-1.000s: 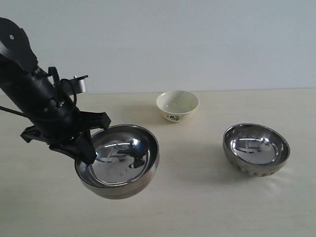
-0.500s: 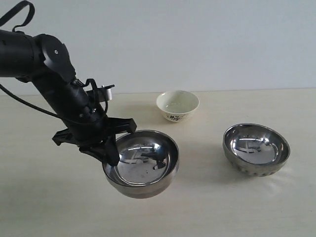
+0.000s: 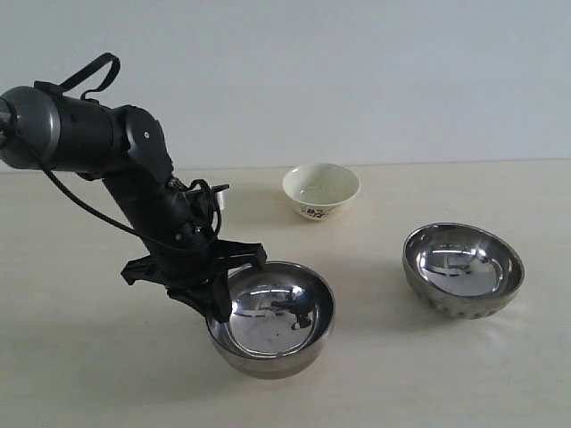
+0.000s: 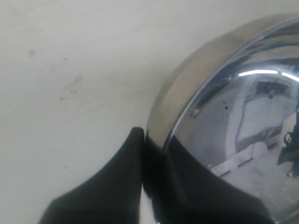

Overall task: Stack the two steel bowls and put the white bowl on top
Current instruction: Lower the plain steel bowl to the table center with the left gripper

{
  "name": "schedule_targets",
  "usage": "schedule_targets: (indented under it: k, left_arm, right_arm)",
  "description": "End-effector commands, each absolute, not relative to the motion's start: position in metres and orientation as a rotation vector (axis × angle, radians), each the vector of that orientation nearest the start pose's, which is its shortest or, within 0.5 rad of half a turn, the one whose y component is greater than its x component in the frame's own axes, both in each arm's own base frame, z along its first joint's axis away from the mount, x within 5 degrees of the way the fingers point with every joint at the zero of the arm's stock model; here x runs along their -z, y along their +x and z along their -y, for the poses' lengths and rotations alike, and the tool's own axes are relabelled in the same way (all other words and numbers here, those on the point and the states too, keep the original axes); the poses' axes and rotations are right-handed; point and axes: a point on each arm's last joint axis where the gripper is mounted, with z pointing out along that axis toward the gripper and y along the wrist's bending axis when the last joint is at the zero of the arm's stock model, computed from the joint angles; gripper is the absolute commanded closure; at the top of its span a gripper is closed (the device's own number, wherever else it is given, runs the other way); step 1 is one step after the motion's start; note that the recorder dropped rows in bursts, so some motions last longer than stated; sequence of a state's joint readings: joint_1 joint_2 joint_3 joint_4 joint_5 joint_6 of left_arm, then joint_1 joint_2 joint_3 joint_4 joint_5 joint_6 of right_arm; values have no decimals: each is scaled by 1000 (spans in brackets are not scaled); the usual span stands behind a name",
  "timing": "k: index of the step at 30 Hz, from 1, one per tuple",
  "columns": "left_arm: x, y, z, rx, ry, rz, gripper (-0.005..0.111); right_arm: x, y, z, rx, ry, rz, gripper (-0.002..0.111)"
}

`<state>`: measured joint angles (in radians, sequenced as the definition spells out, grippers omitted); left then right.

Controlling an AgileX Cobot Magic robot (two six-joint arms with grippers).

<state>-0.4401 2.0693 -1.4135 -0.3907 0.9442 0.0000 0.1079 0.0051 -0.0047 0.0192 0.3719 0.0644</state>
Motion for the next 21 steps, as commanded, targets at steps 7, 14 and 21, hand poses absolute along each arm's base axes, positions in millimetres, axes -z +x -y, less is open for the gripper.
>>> schedule_targets:
  k: [7,14,21]
  left_arm:
    - [-151,351,201,498,367,-3066,103]
    - [-150,350,200,485,424,-3068,103]
    - [-151,352,201,488,415,-3050,100]
  right_arm:
    - [-180,53,-6,-139,-29,-1852,108]
    - [-180,53,-6,-139,-29,-1852,108]
    - [-180,53,-6,-139,-29,-1852,108]
